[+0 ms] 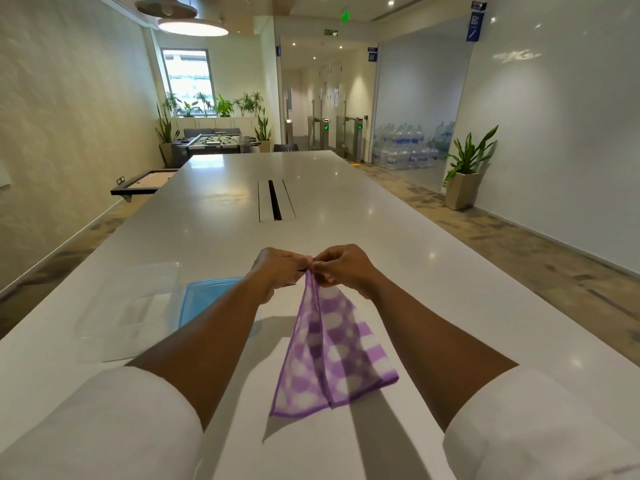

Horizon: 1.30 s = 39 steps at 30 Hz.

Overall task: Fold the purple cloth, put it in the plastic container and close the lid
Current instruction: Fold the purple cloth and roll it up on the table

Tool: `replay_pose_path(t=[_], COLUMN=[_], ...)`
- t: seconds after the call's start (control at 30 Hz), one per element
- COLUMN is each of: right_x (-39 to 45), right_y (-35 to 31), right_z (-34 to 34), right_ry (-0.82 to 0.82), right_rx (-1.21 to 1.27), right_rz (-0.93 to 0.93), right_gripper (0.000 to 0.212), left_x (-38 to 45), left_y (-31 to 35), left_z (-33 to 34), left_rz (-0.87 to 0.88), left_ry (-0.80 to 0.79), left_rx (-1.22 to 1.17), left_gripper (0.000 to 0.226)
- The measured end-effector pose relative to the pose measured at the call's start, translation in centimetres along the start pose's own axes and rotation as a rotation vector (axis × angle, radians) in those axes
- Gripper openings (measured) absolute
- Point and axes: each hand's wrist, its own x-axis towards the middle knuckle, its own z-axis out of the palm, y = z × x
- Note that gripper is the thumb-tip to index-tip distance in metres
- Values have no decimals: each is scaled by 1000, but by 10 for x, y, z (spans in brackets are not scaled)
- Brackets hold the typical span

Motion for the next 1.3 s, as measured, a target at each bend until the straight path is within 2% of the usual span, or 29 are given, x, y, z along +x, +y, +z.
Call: replay_pose_path(t=[0.2,0.3,0.37,0.5,0.63,0.77,0.93,1.13,1.3], right_x=[-2,-1,1,9,12,13,15,16,11], right_y=[-4,-4,-5,-6,-9,-13,-23,-22,-18], right_z=[-2,-3,-5,-17,-28,-32,-32,-30,-33], right_ry=[-68,-71,-32,67,-15,-3,28,-5,-34], right_rx=[77,99,6,-321,-574,-641,-623,-642,-450], right_rz=[-1,-10,-32,-51,-77,-178,-267,-279,-251], right_gripper=[20,19,23,42,41,42,56,41,25], left_x=[-1,0,1,-1,-5,-5,-5,1,5], left_y=[-1,2,7,22,37,50,60,66,66], left_z=[-5,-8,-10,-17,-30,-43,-53,-59,-66], left_rz=[55,91,123,262,448,563,653,675,648], left_ry=[-15,-1,-1,-26,-32,-59,-27,139,226], left_rx=[-34,42,83,196,312,374,396,376,344], left_gripper=[22,9,4,14,19,14,17,12,16])
